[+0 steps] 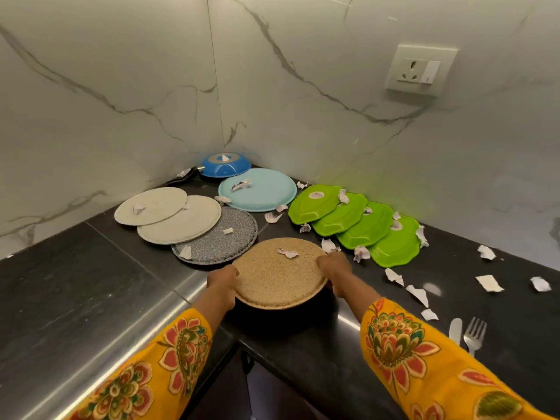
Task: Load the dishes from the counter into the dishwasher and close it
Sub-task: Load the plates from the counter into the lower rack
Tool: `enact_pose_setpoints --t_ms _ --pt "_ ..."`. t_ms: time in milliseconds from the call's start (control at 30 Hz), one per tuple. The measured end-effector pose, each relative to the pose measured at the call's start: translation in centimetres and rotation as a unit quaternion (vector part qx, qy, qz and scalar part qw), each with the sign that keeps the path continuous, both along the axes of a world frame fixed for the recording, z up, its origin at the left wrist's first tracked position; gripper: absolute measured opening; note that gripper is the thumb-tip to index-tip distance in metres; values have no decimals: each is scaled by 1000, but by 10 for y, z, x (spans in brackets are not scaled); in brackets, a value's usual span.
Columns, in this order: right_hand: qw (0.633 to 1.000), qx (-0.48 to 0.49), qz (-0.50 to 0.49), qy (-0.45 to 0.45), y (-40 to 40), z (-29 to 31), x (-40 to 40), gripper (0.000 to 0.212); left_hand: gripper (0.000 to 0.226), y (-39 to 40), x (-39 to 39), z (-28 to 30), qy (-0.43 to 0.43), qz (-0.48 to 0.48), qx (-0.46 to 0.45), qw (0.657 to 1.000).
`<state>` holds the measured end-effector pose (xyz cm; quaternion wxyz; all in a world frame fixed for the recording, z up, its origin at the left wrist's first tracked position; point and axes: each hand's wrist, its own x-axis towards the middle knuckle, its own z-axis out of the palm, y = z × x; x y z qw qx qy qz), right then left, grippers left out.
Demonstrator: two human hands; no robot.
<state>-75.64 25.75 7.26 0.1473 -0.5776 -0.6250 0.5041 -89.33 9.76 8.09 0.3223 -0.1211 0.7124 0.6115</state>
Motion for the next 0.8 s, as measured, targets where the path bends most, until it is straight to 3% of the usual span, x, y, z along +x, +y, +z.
enact_pose_setpoints --t_ms 167,300,500,667,800 --pt "999 2 -36 26 -14 26 35 46 6 -13 24 17 -57 -75 39 995" --pt "989 -29 -119 85 -35 46 77 7 13 -20 51 28 -97 -121 52 986" --pt "957 -47 -215 188 -78 70 155 16 25 -27 117 38 -119 -165 79 976" --pt "938 -20 -284 199 -109 74 227 9 19 -24 174 25 -126 -226 72 963" --pt "919 12 -326 222 -129 75 284 21 17 -11 215 17 -137 -271 80 949"
